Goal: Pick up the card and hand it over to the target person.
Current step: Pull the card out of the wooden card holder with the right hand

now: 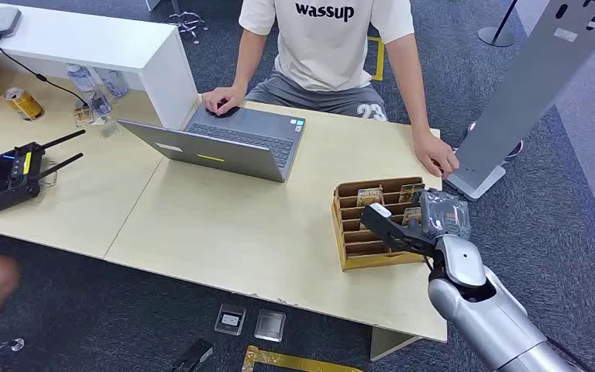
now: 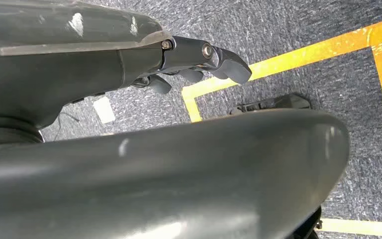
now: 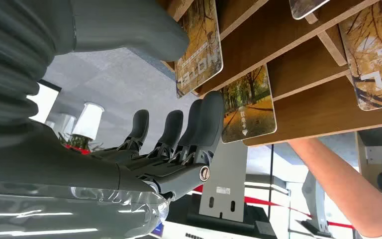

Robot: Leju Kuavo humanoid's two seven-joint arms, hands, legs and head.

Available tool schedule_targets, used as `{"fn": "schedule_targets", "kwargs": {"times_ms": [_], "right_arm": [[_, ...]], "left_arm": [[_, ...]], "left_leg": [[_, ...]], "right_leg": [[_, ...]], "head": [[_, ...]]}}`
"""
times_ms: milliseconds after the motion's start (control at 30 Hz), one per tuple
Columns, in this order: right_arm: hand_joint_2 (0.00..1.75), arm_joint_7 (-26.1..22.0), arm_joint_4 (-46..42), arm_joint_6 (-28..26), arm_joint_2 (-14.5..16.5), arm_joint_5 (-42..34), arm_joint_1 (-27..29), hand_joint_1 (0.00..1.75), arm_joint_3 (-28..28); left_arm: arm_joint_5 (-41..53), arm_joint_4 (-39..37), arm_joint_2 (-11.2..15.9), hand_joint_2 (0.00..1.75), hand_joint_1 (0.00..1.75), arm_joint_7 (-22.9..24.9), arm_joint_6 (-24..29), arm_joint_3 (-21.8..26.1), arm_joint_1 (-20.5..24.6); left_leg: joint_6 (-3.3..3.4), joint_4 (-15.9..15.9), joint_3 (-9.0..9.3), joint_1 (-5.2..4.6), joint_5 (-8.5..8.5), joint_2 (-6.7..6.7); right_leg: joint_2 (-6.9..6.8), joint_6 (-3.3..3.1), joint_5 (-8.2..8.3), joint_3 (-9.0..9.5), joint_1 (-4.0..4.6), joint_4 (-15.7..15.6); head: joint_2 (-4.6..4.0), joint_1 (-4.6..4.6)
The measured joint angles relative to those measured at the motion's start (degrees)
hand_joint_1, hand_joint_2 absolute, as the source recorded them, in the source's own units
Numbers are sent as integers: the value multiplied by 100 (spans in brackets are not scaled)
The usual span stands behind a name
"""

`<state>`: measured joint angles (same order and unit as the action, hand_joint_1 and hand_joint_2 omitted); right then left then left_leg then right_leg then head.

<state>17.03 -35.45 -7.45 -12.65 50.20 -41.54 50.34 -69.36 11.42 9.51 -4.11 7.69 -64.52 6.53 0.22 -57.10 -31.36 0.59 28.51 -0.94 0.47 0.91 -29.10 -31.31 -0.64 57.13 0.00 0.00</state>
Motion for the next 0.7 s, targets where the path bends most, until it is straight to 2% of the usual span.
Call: {"fn": "schedule_targets", "kwargs": {"times_ms": [367,700], "right_arm": [[175,6,-15,11,-56,-29,-2,103,41],[175,-1,-11,11,-61,-77,16,92,19]], "left_arm": [[-16,1,3,0,0,5,21,16,-1],[-21,3,-12,0,0,35,25,17,-2]], "left_leg": [[-1,8,6,-1,-4,8],[0,2,1,-1,-1,0]], "right_leg": [[1,-3,5,4,0,-6],[-2,-1,0,1,0,-1]], "head": [[0,0],[0,0]]}}
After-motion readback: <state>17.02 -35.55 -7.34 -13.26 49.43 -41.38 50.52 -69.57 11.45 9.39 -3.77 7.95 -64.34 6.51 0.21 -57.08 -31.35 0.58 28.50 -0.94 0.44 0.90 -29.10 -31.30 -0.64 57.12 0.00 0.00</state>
